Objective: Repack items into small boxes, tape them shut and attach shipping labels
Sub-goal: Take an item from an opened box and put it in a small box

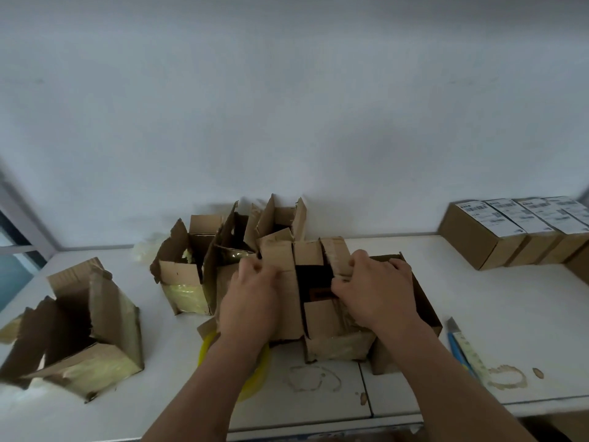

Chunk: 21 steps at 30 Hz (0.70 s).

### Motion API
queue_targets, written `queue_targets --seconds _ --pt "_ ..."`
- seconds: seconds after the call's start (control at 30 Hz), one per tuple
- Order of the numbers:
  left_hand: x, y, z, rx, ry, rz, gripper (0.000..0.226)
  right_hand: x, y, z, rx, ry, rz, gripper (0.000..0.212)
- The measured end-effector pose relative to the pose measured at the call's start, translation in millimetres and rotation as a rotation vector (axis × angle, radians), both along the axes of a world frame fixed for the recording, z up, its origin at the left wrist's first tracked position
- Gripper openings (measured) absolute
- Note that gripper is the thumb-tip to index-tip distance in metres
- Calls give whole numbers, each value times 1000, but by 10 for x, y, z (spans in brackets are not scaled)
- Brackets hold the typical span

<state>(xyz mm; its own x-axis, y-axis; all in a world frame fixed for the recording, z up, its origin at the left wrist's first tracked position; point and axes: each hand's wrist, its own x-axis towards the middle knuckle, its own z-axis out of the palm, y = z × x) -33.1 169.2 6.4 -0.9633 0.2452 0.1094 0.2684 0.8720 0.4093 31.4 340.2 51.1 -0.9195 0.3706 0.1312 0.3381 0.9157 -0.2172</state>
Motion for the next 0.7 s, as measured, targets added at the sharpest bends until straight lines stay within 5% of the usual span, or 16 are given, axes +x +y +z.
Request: queue_targets --seconds 0.2,0.47,0.7 --pt "20 49 17 -194 211 -276 34 -11 83 27 -72 35 16 27" --pt "170 213 66 -61 -70 -114 50 62 256 118 -534 173 -51 45" --pt "157 219 37 198 -308 -37 52 61 252 52 -626 187 -44 44"
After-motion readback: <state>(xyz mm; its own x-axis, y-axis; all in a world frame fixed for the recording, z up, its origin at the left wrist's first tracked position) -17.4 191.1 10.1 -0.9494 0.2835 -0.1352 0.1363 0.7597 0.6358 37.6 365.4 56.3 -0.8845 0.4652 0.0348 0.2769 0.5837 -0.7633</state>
